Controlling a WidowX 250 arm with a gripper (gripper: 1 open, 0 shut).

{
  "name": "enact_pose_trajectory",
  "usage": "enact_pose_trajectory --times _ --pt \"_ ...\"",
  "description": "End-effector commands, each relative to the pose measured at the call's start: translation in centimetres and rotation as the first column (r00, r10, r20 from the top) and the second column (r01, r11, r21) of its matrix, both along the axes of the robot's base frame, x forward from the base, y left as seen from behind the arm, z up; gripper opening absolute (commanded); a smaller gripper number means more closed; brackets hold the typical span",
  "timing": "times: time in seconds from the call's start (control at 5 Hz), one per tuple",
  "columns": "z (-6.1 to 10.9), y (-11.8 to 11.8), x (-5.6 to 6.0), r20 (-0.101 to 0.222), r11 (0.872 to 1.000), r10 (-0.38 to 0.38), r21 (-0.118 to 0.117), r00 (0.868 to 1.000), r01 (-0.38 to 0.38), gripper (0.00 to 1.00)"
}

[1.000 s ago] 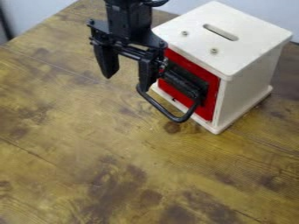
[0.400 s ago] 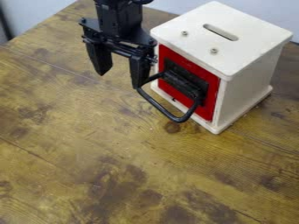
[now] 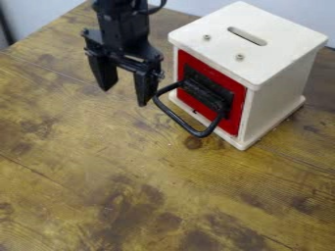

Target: Close the drawer

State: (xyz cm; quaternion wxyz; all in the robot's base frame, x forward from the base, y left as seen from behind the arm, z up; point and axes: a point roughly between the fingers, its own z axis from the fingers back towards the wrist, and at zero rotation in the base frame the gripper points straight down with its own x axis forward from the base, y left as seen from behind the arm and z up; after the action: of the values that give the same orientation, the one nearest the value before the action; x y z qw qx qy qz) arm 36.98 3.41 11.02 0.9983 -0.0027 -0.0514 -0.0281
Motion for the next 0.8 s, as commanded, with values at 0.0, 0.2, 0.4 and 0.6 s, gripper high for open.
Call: enact_pose_trajectory --times 0.0,0.2,0.4,0.6 --pt "0.59 0.96 0.21 0.043 1.0 0.023 0.007 0.999 -0.023 1.0" --pt "0.41 0.36 0.2 0.039 0.999 0.03 0.008 0.999 -0.031 1.0" --pt "-0.15 0.45 0.26 0.037 0.996 0.084 0.007 0.996 -0.084 1.0" --pt "-0.24 0.74 -0.3 0.046 1.0 0.028 0.006 0.999 -0.028 1.0"
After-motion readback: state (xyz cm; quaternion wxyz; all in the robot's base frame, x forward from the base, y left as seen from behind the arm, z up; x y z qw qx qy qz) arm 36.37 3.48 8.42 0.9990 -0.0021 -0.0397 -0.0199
